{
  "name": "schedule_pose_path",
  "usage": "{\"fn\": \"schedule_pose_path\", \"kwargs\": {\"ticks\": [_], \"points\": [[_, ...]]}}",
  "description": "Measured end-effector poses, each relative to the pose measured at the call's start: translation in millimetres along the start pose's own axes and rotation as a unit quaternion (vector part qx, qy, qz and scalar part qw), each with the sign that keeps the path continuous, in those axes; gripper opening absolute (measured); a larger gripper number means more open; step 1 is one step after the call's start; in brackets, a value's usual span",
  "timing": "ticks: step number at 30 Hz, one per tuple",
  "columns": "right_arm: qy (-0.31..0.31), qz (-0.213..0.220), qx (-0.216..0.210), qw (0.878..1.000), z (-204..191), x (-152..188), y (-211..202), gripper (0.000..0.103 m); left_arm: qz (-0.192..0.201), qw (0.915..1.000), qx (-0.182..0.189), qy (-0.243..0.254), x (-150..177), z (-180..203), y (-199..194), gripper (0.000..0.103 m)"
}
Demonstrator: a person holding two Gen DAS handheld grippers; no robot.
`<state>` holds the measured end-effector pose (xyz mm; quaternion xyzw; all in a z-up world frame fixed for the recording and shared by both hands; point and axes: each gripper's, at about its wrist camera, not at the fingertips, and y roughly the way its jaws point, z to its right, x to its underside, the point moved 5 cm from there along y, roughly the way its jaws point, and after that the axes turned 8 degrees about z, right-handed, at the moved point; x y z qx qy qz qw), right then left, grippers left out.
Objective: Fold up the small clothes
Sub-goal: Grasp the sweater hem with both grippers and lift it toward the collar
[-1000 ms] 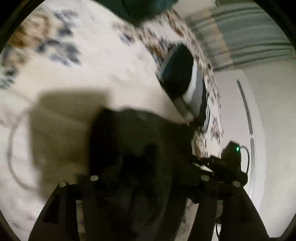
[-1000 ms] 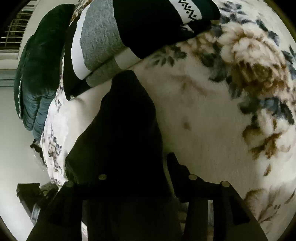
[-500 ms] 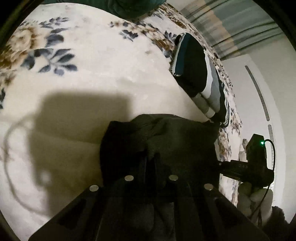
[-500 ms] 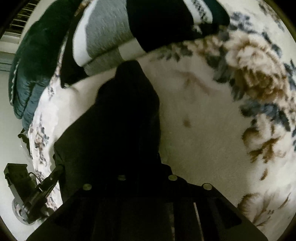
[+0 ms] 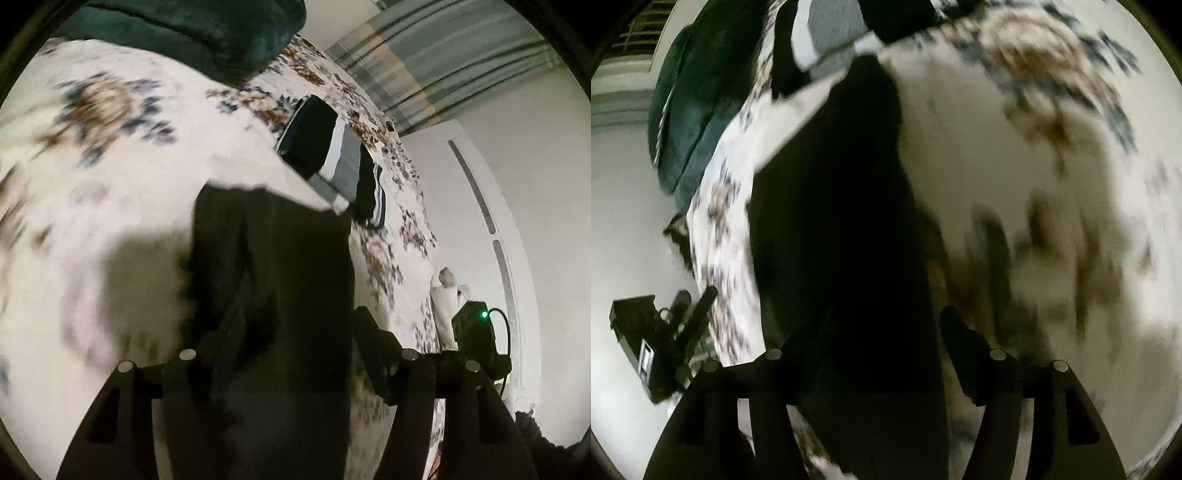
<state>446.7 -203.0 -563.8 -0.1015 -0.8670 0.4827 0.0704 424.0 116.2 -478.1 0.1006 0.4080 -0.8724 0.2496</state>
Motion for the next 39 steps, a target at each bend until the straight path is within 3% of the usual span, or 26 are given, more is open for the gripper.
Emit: {"fn": "schedule_pose_path", "kwargs": {"ticks": [4,8,9,12,16,17,20,22,26,32,36,39], "points": [[0.023,-0.023,0.013,0.999,36,84,-13,0.064,-0.007,0.9987,-0.050,-0.003,72,-4,-58,0.058],[0.061,-0.045,0.005,0.997,70,170,-14,0.064,-0.054,0.9927,-0.105,-0.022,154,-21,-89,0.058],[0.070,-0.054,0.002,0.996,76,191,-11,0.064,-0.073,0.9884,-0.132,-0.022,182,-28,-93,0.058],[0.080,-0.072,0.004,0.994,90,245,2,0.064,-0.115,0.9794,-0.160,-0.043,240,-43,-93,0.058],[0.077,-0.081,0.016,0.994,99,293,27,0.064,-0.137,0.9714,-0.181,-0.069,288,-59,-82,0.056],[0.077,-0.083,0.018,0.993,100,304,34,0.064,-0.131,0.9720,-0.181,-0.072,294,-61,-80,0.055],[0.085,-0.077,0.022,0.993,95,322,55,0.057,-0.110,0.9712,-0.203,-0.060,295,-60,-76,0.003],[0.080,-0.076,0.032,0.993,91,333,68,0.050,-0.089,0.9740,-0.201,-0.056,292,-54,-80,0.003],[0.069,-0.064,0.041,0.995,80,347,81,0.013,-0.063,0.9792,-0.186,-0.051,284,-40,-98,0.003],[0.049,-0.038,0.045,0.997,60,365,72,0.007,-0.041,0.9840,-0.160,-0.069,273,-39,-128,0.002],[0.040,-0.034,0.046,0.998,39,374,68,0.006,-0.047,0.9840,-0.150,-0.084,266,-49,-130,0.002],[0.031,-0.042,0.052,0.997,21,377,78,0.006,-0.061,0.9819,-0.164,-0.073,270,-64,-126,0.003]]}}
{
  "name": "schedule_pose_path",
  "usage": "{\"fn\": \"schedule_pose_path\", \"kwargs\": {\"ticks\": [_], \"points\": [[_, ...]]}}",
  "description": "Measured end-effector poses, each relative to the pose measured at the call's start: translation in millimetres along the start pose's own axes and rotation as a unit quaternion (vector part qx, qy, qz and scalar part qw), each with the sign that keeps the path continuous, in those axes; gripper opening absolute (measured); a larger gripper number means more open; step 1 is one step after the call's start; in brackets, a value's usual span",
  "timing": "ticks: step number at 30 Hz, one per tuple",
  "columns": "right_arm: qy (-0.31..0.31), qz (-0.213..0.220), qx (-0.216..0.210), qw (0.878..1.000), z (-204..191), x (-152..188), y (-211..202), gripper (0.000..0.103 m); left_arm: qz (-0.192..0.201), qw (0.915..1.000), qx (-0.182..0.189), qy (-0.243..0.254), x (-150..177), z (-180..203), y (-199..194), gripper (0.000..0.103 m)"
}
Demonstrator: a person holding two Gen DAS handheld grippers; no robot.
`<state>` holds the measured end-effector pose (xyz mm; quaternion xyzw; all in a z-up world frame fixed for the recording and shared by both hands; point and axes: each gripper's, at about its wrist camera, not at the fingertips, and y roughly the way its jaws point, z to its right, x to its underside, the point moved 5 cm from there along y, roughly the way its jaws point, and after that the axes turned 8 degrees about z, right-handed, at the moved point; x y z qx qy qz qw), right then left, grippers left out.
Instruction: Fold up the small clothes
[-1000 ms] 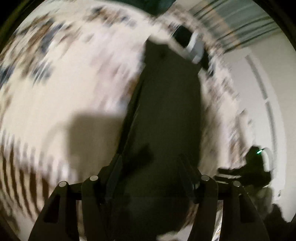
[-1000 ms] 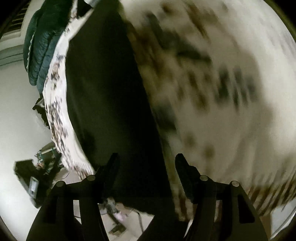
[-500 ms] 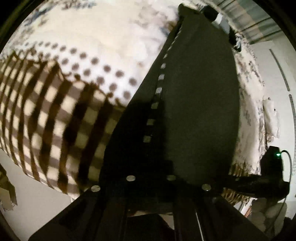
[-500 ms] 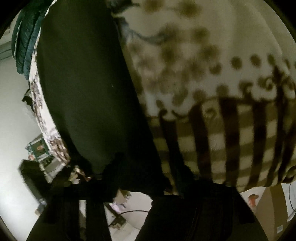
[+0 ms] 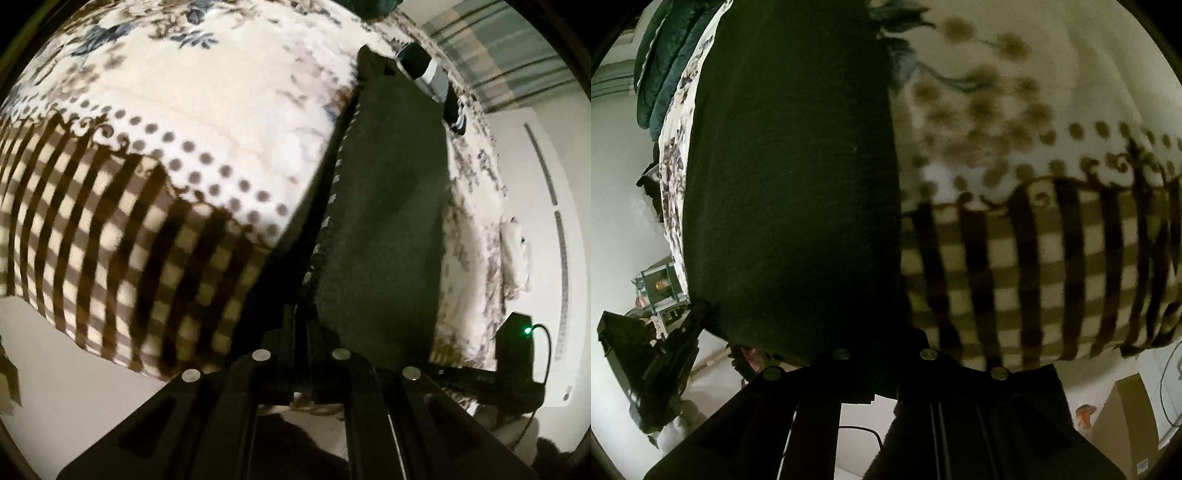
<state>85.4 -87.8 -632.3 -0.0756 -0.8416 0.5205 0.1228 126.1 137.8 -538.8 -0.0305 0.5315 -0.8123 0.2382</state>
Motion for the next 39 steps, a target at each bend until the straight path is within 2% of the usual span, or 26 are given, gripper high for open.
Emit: {"fn": "schedule_pose_path", "kwargs": {"ticks": [3,6,7,8,9,10,11,12,15,17,20,21,22,23,24,25,26,29,32,35,39], "points": [[-0.009,-0.012,0.019,1.000,-13,3,27,0.007,-0.024,0.9994,-0.020,0.013,5,-16,24,0.003],[-0.014,-0.025,0.030,0.999,-17,7,44,0.007,-0.050,0.9986,-0.010,0.013,11,-22,41,0.006],[-0.010,-0.032,0.023,0.999,-19,8,46,0.009,-0.054,0.9984,-0.006,0.012,11,-22,40,0.007],[-0.004,-0.034,0.021,0.999,-20,9,46,0.020,-0.058,0.9983,0.004,0.004,11,-21,38,0.007],[0.003,-0.039,0.012,0.999,-20,8,45,0.026,-0.058,0.9981,0.019,-0.008,11,-22,34,0.018],[0.009,-0.041,-0.002,0.999,-21,8,44,0.038,-0.056,0.9979,0.026,-0.018,11,-24,30,0.027],[0.017,-0.040,-0.017,0.999,-21,7,45,0.047,-0.054,0.9976,0.036,-0.023,11,-27,29,0.048],[0.020,-0.043,-0.029,0.998,-19,8,49,0.049,-0.052,0.9971,0.047,-0.029,10,-29,31,0.060],[0.028,-0.067,-0.066,0.995,-23,10,69,0.050,-0.065,0.9924,0.088,-0.057,12,-35,49,0.060],[0.037,-0.074,-0.087,0.993,-25,6,79,0.052,-0.081,0.9898,0.103,-0.054,19,-33,67,0.060],[0.054,-0.079,-0.130,0.987,-34,8,93,0.061,-0.079,0.9931,0.086,-0.015,24,-17,77,0.060],[0.058,-0.078,-0.139,0.986,-37,9,95,0.062,-0.076,0.9942,0.077,0.001,25,-11,77,0.055],[0.060,-0.076,-0.142,0.985,-42,10,98,0.062,-0.075,0.9952,0.060,0.021,26,-6,75,0.044],[0.062,-0.070,-0.141,0.986,-41,11,95,0.060,-0.075,0.9953,0.052,0.033,27,-4,72,0.011],[0.065,-0.064,-0.143,0.986,-42,12,94,0.055,-0.075,0.9950,0.052,0.038,28,0,69,0.008],[0.066,-0.063,-0.142,0.986,-43,14,94,0.032,-0.074,0.9952,0.050,0.040,29,1,66,0.008],[0.066,-0.062,-0.147,0.985,-43,15,91,0.018,-0.073,0.9951,0.049,0.045,29,3,64,0.008],[0.067,-0.049,-0.159,0.984,-54,18,81,0.013,-0.075,0.9941,0.056,0.055,24,11,54,0.007],[0.060,-0.040,-0.182,0.981,-75,16,65,0.012,-0.077,0.9929,0.080,0.042,16,25,38,0.007],[0.052,-0.026,-0.211,0.976,-97,10,43,0.012,-0.066,0.9908,0.118,0.011,5,38,17,0.007],[0.055,-0.002,-0.251,0.966,-124,-6,16,0.011,-0.040,0.9825,0.177,-0.042,-25,60,2,0.007]]}}
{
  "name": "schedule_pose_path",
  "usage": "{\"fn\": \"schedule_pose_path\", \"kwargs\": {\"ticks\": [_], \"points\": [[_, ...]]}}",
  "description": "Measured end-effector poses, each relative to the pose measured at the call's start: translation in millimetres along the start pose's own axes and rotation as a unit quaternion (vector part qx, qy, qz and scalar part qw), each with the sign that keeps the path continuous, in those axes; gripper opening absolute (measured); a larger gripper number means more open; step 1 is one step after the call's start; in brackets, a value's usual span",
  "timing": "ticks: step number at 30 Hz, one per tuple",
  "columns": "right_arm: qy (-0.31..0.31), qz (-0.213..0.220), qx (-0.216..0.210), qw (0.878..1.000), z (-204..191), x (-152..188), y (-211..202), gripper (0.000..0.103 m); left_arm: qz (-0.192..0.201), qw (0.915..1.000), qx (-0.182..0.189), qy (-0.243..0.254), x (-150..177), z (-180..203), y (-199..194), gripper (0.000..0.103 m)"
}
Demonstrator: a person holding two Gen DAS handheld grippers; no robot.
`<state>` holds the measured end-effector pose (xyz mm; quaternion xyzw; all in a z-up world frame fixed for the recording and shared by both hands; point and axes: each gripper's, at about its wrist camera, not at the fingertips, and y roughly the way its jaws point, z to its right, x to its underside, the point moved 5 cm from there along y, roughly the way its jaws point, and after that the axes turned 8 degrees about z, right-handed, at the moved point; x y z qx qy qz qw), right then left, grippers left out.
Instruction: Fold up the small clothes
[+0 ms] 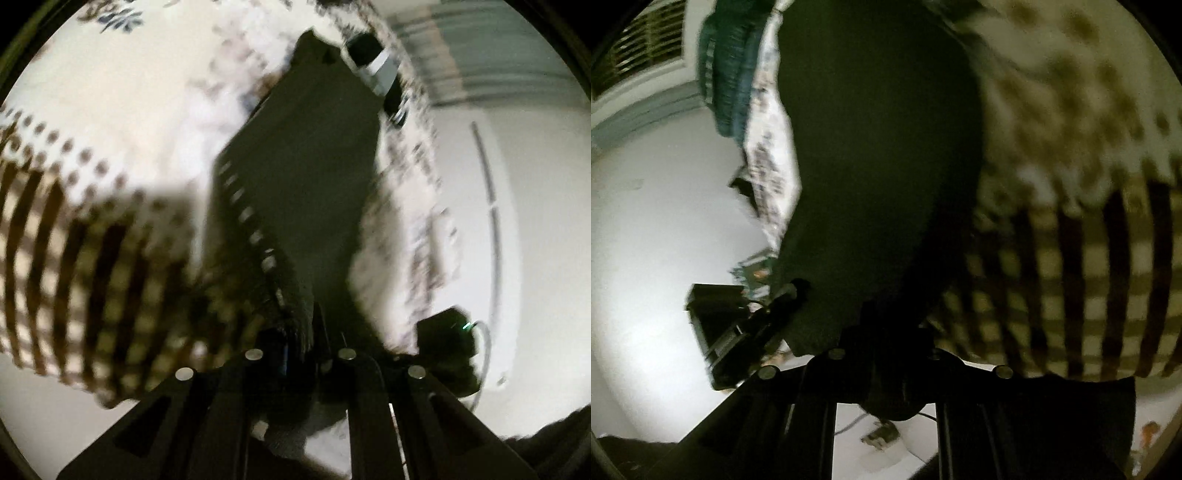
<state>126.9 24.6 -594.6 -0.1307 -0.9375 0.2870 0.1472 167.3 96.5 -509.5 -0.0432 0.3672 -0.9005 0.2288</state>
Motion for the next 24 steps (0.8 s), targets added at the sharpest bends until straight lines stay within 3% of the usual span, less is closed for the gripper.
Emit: {"fn": "schedule_pose_path", "kwargs": {"ticks": [5,11,18,24], "points": [[0.022,0.046,-0.043,0.998,-31,-65,-23,0.011,0.041,0.9978,0.046,-0.023,-59,26,17,0.007],[0.027,0.105,-0.050,0.993,-57,-165,-51,0.011,0.078,0.9940,0.074,-0.021,-145,46,43,0.007],[0.036,0.153,-0.054,0.986,-83,-311,-78,0.011,0.081,0.9920,0.091,-0.034,-244,62,93,0.007],[0.033,0.175,-0.022,0.984,-98,-434,-86,0.011,0.076,0.9916,0.087,-0.058,-325,67,144,0.010]]}}
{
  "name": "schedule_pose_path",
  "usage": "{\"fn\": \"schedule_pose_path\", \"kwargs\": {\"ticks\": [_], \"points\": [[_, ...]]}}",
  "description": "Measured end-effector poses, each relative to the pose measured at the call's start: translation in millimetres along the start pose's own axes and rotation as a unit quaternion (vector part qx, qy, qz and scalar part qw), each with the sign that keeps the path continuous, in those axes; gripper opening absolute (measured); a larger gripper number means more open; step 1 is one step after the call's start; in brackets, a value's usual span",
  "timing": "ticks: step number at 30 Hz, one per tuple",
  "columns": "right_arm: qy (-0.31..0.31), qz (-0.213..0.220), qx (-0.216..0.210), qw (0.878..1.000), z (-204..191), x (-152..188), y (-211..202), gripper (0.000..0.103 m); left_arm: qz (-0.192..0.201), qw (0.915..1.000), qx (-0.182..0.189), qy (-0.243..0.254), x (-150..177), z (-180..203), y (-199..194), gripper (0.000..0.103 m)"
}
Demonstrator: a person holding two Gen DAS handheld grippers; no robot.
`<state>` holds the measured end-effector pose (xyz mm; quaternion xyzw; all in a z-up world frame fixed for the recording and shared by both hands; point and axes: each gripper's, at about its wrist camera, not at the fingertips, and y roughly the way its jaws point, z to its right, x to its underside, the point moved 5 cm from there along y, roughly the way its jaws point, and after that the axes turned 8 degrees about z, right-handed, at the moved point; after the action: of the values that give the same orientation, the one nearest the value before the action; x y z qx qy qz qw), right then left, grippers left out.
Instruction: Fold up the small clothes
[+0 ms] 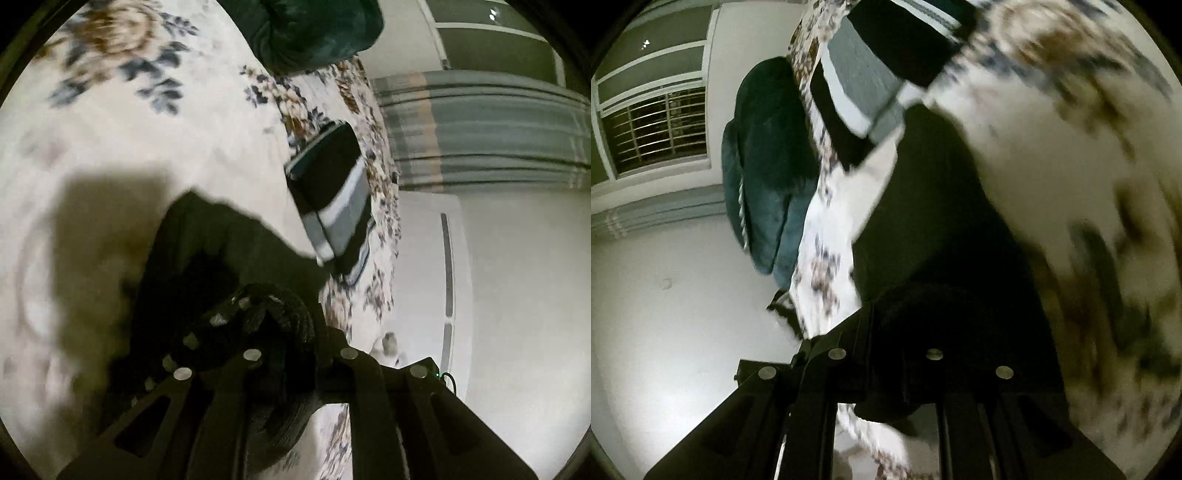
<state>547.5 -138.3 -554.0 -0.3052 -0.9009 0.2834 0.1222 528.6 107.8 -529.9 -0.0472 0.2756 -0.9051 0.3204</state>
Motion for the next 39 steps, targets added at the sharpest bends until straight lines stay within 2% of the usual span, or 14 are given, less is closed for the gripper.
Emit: {"fn": "schedule_pose_path", "kwargs": {"ticks": [4,6,9,12,14,16,18,20,24,27,29,32,35,39], "points": [[0.029,-0.008,0.030,0.999,11,-57,35,0.016,-0.014,0.9997,-0.013,-0.014,-38,-9,40,0.026],[0.046,-0.001,0.026,0.999,13,-80,50,0.016,-0.010,0.9996,-0.014,-0.021,-50,-11,47,0.036],[0.056,0.011,0.012,0.998,11,-101,52,0.037,0.004,0.9998,-0.011,-0.014,-64,-9,44,0.038],[0.017,0.007,0.030,0.999,9,-104,38,0.052,0.016,0.9990,-0.028,0.030,-62,-3,28,0.045],[-0.025,-0.012,0.058,0.998,16,-86,19,0.064,0.023,0.9965,-0.048,0.065,-53,1,16,0.046],[-0.066,-0.030,0.090,0.993,22,-76,6,0.070,0.034,0.9911,-0.075,0.104,-29,2,-5,0.046],[-0.098,-0.051,0.118,0.987,33,-58,-11,0.075,0.044,0.9892,-0.085,0.112,-1,-2,-26,0.046],[-0.136,-0.079,0.156,0.975,43,-47,-20,0.090,0.052,0.9901,-0.091,0.093,39,-13,-47,0.056],[-0.186,-0.126,0.176,0.958,54,-41,-17,0.092,0.054,0.9950,-0.084,0.003,112,-44,-71,0.069],[-0.193,-0.151,0.165,0.955,57,-52,-1,0.098,0.072,0.9911,-0.065,-0.091,157,-70,-78,0.069],[-0.197,-0.171,0.149,0.954,56,-60,12,0.098,0.081,0.9884,-0.056,-0.116,173,-77,-71,0.069],[-0.206,-0.192,0.138,0.950,54,-77,40,0.098,0.091,0.9875,-0.057,-0.116,182,-83,-37,0.070],[-0.192,-0.225,0.120,0.948,55,-90,74,0.098,0.102,0.9856,-0.068,-0.116,173,-91,-3,0.070],[-0.171,-0.249,0.080,0.950,47,-92,103,0.099,0.150,0.9755,-0.059,-0.150,154,-99,14,0.071]]}}
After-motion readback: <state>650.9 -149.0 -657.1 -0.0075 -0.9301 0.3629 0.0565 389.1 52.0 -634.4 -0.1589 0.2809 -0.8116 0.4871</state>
